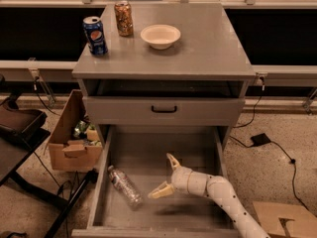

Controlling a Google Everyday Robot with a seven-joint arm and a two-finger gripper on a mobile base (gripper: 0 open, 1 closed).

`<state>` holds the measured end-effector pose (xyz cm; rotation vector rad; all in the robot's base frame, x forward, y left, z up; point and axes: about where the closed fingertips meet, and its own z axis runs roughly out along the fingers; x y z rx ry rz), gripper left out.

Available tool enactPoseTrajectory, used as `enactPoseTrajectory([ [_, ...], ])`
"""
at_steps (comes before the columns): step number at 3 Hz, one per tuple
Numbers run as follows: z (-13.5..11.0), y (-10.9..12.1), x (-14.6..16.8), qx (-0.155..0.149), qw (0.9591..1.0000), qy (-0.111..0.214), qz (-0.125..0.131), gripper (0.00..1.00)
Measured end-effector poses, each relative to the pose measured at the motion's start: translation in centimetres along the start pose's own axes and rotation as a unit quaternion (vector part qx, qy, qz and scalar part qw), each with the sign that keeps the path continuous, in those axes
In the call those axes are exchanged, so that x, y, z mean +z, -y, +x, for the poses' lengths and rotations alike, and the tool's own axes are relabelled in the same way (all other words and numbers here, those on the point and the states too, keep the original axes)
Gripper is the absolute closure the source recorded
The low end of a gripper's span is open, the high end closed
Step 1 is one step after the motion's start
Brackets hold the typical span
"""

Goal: Place water bottle into middle drawer

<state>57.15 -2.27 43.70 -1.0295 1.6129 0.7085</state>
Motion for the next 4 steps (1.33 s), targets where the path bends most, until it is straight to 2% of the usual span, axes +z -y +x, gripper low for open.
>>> enactPoseTrajectory([
  [1, -0.2, 0.0, 0.0, 0.000, 1.0000, -0.003, -0.001, 0.00],
  [2, -2.6, 0.0, 0.5, 0.000, 0.9987, -0.048, -0.018, 0.00],
  [3, -8.4, 1.1, -1.1, 0.027, 0.9947, -0.092, -0.037, 0.00],
  [4, -18.3, 4.1, -5.9, 0.037, 0.9968, -0.071, 0.002, 0.00],
])
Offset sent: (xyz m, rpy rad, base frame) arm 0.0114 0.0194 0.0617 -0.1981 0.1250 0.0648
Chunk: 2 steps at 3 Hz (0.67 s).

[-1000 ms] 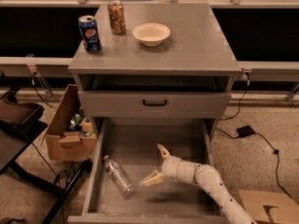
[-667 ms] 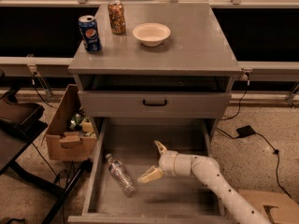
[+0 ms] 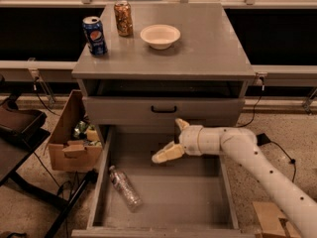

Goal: Place water bottle into middle drawer

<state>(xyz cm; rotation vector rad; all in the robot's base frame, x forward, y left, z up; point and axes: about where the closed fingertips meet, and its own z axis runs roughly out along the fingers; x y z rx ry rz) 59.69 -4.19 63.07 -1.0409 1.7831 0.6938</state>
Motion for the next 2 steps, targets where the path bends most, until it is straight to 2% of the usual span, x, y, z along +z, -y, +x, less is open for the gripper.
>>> enactPoseTrajectory([
  [1, -8.7, 1.3, -6.5, -0.008, 0.9942, 0.097, 0.046, 0.00],
  [2, -14.5, 1.2, -12.2, -0.023, 0.9650, 0.250, 0.076, 0.00],
])
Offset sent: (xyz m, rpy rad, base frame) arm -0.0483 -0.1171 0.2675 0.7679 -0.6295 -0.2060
